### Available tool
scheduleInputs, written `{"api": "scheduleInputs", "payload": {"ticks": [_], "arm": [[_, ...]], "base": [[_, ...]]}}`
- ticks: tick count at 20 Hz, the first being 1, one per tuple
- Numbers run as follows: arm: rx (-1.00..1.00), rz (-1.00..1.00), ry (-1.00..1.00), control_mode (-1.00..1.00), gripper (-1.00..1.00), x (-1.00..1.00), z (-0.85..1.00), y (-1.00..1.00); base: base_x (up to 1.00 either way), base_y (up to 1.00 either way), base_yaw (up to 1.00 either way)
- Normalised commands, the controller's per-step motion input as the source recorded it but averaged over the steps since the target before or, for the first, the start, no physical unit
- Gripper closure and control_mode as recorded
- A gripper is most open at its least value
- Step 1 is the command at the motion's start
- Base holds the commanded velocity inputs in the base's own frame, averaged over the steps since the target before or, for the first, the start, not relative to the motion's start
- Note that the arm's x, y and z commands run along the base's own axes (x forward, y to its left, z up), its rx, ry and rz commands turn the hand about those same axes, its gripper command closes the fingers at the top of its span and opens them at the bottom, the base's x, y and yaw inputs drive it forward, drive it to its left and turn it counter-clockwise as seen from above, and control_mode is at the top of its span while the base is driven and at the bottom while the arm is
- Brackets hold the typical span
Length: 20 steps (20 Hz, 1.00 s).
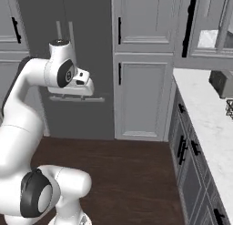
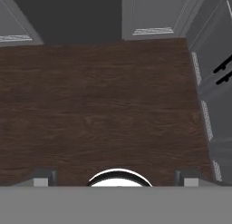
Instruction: Gather all objects into one cabinet and sort the glasses and bowls to opposite sides.
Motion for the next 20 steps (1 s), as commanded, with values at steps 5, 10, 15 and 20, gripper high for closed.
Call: {"api": "scheduleInputs", "payload": {"ticks": [5,10,15,20], "arm": [[0.00,0.00,0.00,1.00,-1.00,0.00,0.00,0.00],[0.00,0.00,0.00,1.00,-1.00,0.00,0.00,0.00],[0.00,0.00,0.00,1.00,-1.00,0.00,0.00,0.00],[0.00,0.00,0.00,1.00,-1.00,0.00,0.00,0.00]], "base": [[1.00,0.16,-0.39],[0.90,0.18,-0.70],[0.76,0.27,-0.80],[0.72,0.29,-0.80]]}}
